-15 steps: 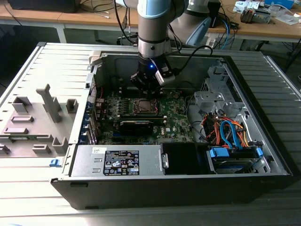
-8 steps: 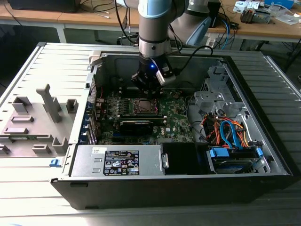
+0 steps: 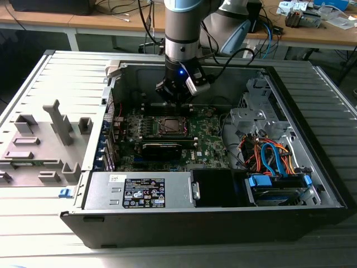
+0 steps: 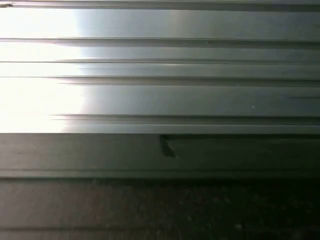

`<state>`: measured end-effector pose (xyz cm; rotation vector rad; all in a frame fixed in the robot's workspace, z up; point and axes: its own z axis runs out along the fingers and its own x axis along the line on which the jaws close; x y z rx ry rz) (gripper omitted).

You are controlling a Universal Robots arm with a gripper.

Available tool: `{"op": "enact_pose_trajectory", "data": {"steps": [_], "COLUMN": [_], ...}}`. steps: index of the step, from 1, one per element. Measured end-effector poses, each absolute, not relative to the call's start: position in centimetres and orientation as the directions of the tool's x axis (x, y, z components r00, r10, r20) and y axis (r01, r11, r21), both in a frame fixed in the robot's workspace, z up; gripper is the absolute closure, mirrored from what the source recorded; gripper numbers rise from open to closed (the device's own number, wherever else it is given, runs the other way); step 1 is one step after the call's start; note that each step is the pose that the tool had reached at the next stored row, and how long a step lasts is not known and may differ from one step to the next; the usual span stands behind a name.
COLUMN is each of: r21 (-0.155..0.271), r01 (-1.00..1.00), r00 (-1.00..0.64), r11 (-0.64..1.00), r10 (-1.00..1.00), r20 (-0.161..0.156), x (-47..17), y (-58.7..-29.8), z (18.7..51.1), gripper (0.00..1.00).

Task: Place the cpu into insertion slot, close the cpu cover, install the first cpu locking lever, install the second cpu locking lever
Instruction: 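Install the first cpu locking lever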

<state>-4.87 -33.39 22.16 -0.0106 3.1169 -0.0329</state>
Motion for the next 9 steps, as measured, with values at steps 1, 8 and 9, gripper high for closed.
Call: {"op": "enact_pose_trajectory", "data": {"steps": [1, 8, 9], "r21": [-0.021, -0.021, -0.021], "r01": [-0.007, -0.007, -0.007], "r00": [-1.0, -1.0, -1.0], "r11": [1.0, 1.0, 1.0], "r10": [-0.007, -0.007, -0.007], "r20": [-0.024, -0.024, -0.024], "x": [-4.9, -4.9, -4.9], "y": [-33.9, -37.4, -37.6], "z": [22.2, 22.2, 22.2], "gripper": [0.89, 0.89, 0.89]}}
